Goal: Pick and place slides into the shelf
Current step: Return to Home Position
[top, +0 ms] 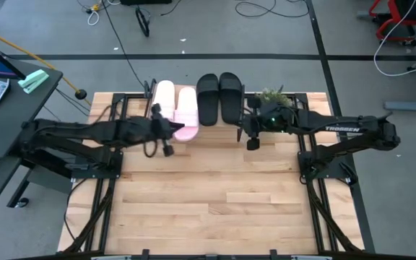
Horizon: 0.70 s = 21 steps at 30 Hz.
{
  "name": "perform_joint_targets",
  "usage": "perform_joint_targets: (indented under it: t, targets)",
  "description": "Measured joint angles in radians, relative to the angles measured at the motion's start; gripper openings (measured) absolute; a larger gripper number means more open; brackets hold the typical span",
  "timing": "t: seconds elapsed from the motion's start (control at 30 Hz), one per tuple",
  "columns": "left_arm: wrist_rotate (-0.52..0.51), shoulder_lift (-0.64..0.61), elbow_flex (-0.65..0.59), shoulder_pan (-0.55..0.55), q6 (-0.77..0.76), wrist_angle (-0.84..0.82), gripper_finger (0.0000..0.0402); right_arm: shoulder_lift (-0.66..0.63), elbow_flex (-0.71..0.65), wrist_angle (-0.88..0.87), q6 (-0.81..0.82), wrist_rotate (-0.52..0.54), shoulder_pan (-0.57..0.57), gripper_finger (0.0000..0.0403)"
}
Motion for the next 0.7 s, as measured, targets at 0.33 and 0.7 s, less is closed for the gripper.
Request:
perform_joint_targets:
  t: [0.33,0.7]
  targets:
    - [0.259,-0.178,-0.155,0.035,-0.055,0.171,0.0007,-0.175,-0.209,0.061,0.113,0.067,0.095,0.0]
    - [0.327,-0.17,-0.224,-0.09,-0.103,0.213,0.0004,-0.309,-0.343,0.091,0.291,0.149,0.33,0.0]
